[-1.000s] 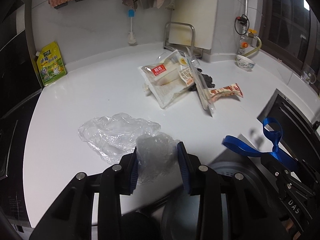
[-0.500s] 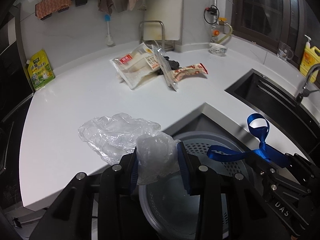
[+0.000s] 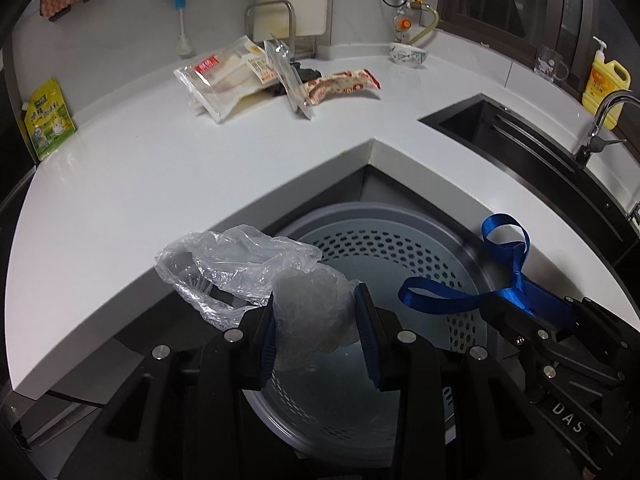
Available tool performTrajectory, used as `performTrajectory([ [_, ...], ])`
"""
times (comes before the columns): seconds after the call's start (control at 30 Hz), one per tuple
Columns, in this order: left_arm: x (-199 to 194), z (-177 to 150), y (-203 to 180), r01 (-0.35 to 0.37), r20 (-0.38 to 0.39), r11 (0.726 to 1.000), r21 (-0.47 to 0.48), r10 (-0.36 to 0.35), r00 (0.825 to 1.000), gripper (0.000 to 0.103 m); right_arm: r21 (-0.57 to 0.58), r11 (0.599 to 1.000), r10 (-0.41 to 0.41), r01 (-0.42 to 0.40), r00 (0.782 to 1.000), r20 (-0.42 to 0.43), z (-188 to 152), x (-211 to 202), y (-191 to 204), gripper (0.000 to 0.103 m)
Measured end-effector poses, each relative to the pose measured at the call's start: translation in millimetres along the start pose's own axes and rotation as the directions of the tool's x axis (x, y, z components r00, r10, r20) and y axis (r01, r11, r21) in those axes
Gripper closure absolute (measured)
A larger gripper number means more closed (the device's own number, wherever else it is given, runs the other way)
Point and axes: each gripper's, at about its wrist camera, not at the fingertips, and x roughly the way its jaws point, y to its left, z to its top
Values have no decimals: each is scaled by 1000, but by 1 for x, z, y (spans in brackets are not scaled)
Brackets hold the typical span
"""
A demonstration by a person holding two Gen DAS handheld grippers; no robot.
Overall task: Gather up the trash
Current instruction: 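Carry the bag and lanyard over the bin and open both tools to drop them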
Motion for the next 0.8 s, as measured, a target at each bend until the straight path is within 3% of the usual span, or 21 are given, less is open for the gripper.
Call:
performTrajectory([
  [0.33, 16, -8, -5, 20, -41, 1000, 10, -19, 999, 63, 27, 1000, 15, -13, 998, -69, -9, 22, -5, 60],
  [0.5, 14, -7, -2, 12, -20, 1000, 0, -12, 1000, 45, 24, 1000, 22, -21, 997, -70, -8, 22, -5, 60],
  [0.8, 11, -6, 6, -20, -14, 1000, -21, 20, 1000, 29, 20, 1000, 8, -7, 998, -55, -8, 19, -6, 50],
])
